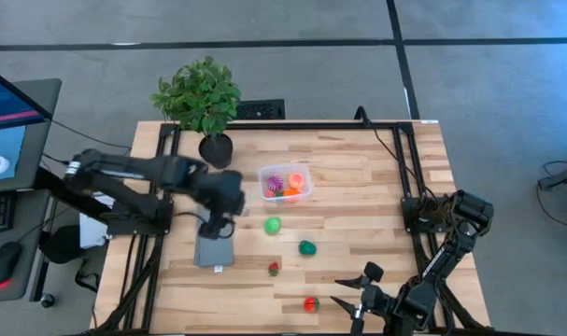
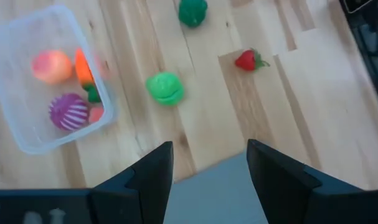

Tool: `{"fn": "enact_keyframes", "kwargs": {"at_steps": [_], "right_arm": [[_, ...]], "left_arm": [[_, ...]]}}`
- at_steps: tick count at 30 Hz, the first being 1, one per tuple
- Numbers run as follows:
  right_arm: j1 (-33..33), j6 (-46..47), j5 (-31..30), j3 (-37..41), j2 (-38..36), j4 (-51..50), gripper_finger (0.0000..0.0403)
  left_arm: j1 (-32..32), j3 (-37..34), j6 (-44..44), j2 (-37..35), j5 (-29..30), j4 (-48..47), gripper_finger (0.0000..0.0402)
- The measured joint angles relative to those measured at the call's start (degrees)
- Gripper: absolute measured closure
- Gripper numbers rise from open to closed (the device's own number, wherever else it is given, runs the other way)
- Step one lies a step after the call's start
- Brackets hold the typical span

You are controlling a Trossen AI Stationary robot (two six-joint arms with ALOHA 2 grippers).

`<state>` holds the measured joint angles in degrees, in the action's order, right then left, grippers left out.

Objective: Pick and placing Produce into tupperware
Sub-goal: Put the small strawberry into the transparent container

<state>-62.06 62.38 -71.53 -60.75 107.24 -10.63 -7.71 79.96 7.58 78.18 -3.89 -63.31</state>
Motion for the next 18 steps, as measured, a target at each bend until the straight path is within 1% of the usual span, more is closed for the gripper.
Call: {"fn": "enact_keyframes", "kwargs": {"at_steps": [6, 9, 13, 18], "right_arm": [[0.9, -0.9, -0.3, 0.0, 0.0, 0.0, 0.017], [1.7, -0.9, -0.3, 0.0, 0.0, 0.0, 0.017], [2.9, -0.9, -0.3, 0.0, 0.0, 0.0, 0.017], [4.3, -0.9, 0.5, 0.0, 0.0, 0.0, 0.017]], "left_arm": [[-9.6, -15.7, -3.1, -11.3, 11.1, 13.5, 0.0207], [-12.6, -23.5, -4.2, -16.3, 14.9, 19.5, 0.0207], [-14.9, -32.7, -4.7, -21.3, 16.7, 26.8, 0.0207], [-15.2, -41.8, -4.3, -25.0, 17.7, 34.3, 0.0207]]}}
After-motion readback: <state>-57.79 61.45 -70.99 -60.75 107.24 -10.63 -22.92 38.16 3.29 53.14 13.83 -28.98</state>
